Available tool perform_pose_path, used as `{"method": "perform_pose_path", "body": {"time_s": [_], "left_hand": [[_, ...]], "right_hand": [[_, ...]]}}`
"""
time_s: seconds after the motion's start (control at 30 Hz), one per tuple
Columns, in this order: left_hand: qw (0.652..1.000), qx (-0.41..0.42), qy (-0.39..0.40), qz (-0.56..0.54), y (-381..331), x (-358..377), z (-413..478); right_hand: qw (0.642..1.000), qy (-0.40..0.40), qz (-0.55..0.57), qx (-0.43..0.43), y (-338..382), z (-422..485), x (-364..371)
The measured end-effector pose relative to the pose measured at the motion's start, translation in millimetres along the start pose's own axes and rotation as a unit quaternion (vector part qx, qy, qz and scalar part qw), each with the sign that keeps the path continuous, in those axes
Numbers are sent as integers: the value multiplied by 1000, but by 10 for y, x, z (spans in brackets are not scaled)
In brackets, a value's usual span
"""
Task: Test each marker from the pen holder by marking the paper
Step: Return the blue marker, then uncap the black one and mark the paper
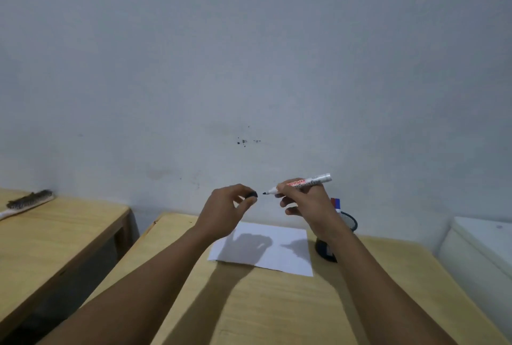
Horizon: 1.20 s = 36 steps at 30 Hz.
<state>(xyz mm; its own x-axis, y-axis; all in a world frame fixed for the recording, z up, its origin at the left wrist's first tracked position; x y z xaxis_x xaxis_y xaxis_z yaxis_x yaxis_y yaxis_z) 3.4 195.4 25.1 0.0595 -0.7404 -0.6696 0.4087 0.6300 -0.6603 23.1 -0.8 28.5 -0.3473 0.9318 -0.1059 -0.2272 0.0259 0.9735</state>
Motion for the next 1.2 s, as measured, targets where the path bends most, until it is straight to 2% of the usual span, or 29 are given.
{"method": "perform_pose_path", "body": {"time_s": [0.13, 0.43, 0.6, 0.7, 0.77, 0.83, 0.9, 0.97, 1.1, 1.2], "left_hand": [[998, 61, -13, -24, -705, -111, 16], [990, 139, 1, 17, -1666, -50, -114], [975, 175, -63, 122, -1995, 20, -209], [965, 161, -90, 188, -2034, 82, -207], [972, 149, -72, 165, -2012, 120, -147], [985, 134, -58, 90, -1987, 121, -79], [991, 123, -56, 26, -1975, 126, -13], [992, 114, -47, -12, -1962, 162, 59], [994, 107, -27, -9, -1983, 294, 226], [994, 106, -22, -7, -2011, 407, 360]], "right_hand": [[999, -38, 3, -38, 439, -329, -210], [996, -43, -48, -67, 1026, -914, -430], [989, -133, -33, -62, 1028, -1101, -543], [988, -149, 33, -30, 885, -1114, -545], [980, -180, 80, -11, 740, -1117, -563], [960, -265, 93, -3, 602, -1155, -673], [940, -340, 40, 2, 573, -1257, -796], [928, -365, -74, -13, 664, -1315, -871], [927, -275, -241, -82, 830, -1181, -895], [915, -220, -323, -96, 824, -1066, -921]]}}
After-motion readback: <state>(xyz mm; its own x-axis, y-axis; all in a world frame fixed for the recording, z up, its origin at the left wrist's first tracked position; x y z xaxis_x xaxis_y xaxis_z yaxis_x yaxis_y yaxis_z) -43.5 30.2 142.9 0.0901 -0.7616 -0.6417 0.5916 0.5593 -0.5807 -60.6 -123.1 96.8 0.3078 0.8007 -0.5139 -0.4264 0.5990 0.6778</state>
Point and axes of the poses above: each hand's wrist, its own z-axis towards the middle knuckle, its own x-axis out of the palm, y = z × x, the point moved 9 cm from there along z, towards the middle knuckle, and after that the axes turned 14 degrees about y, right-handed, at the moved point
